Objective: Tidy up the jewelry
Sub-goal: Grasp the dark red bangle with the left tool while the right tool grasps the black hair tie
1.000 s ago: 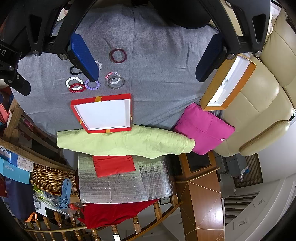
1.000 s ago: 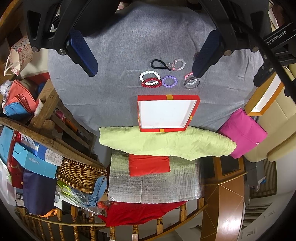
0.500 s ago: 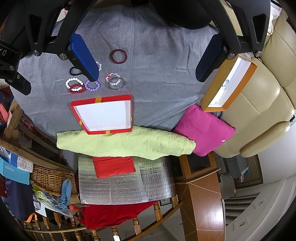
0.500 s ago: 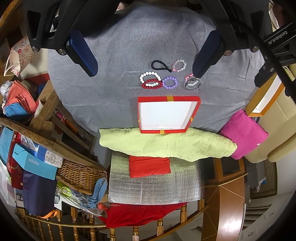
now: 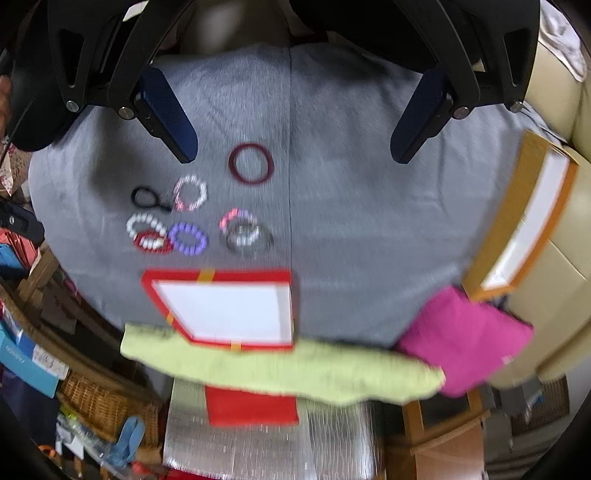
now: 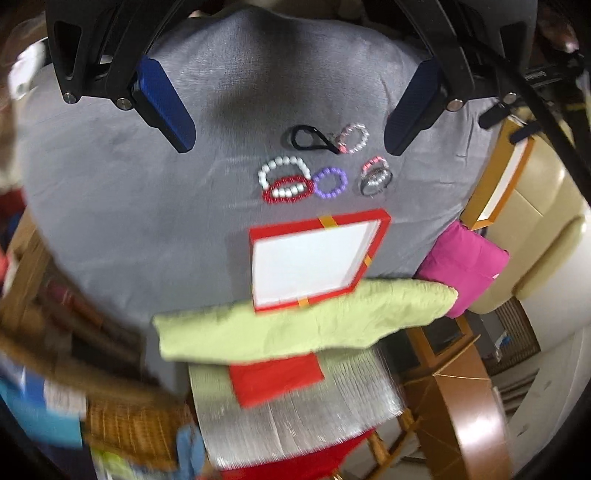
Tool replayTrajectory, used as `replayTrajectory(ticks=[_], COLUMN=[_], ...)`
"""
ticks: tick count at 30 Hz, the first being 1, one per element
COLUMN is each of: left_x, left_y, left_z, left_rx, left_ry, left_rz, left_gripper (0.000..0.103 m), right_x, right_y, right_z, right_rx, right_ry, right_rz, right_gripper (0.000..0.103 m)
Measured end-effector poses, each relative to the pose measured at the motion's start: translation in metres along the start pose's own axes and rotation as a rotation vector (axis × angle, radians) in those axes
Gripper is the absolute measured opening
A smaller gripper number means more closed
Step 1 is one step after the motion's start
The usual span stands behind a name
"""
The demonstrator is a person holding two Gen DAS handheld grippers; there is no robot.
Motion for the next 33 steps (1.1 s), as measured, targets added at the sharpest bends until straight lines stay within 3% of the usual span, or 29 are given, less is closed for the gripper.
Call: replayTrajectory(ticks=[2,4,5,7,9,14,16,24,26,28,29,31,33], left_x=[-0.016,-0.028,-0.032,-0.041,-0.048,-0.064,-0.072,-0.102,-0.106,-0.107,-0.108,-0.107,-0.108], left_y=[-0.003,-0.006,-0.007,-0.01,-0.014,-0.024,-0.027,-0.028,-0.028,-0.027,-0.027,-0.025,-0.023], left_z=[0.005,0.008,0.008,0.009,0.008,0.01,0.011,0.017,0.017,0.016,0.015,0.014,0.014], left_rx=[0.001,-0.007,-0.01,-0.017,-0.02,-0.038,-0.04,-0.028,-0.028,-0.027,-0.026,-0.025,-0.029], left_ry=[0.035,0.056,0.061,0.06,0.06,0.057,0.07,0.11,0.099,0.086,0.08,0.064,0.05], left_rz=[0.012,0.019,0.023,0.038,0.053,0.118,0.136,0.148,0.139,0.129,0.123,0.111,0.095], left_gripper=[0.103,0.103,0.103,0.103,0.103,0.097,0.085,0.069,0.068,0.063,0.061,0.051,0.043], right_x=[-0.019,-0.037,-0.047,-0.063,-0.078,-0.104,-0.11,-0.133,-0.137,-0.139,-0.139,-0.137,-0.135], right_y=[-0.022,-0.037,-0.042,-0.039,-0.034,-0.014,-0.003,0.017,0.023,0.029,0.031,0.034,0.033], right_z=[0.019,0.028,0.027,0.021,0.018,0.027,0.031,0.038,0.04,0.042,0.043,0.045,0.046], right_rx=[-0.037,-0.055,-0.047,-0.04,-0.044,-0.022,0.035,0.124,0.169,0.213,0.227,0.244,0.259], right_ry=[0.16,0.236,0.251,0.249,0.233,0.259,0.27,0.266,0.244,0.225,0.214,0.201,0.19], right_rz=[0.02,0.03,0.034,0.004,-0.047,-0.214,-0.205,-0.138,-0.114,-0.087,-0.087,-0.083,-0.065], right_gripper=[0.103,0.093,0.089,0.07,0.061,0.061,0.061,0.06,0.053,0.031,0.026,0.006,0.006])
Point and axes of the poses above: each gripper's, at about its wrist camera, not at the fingertips, and x roughly against the way its jaws point, y to its left, z to its underside, the point moved 2 cm from there along -x, roughly the way its jaws point, and after that the axes turned 3 degrees about -x, right-handed, at the moved point
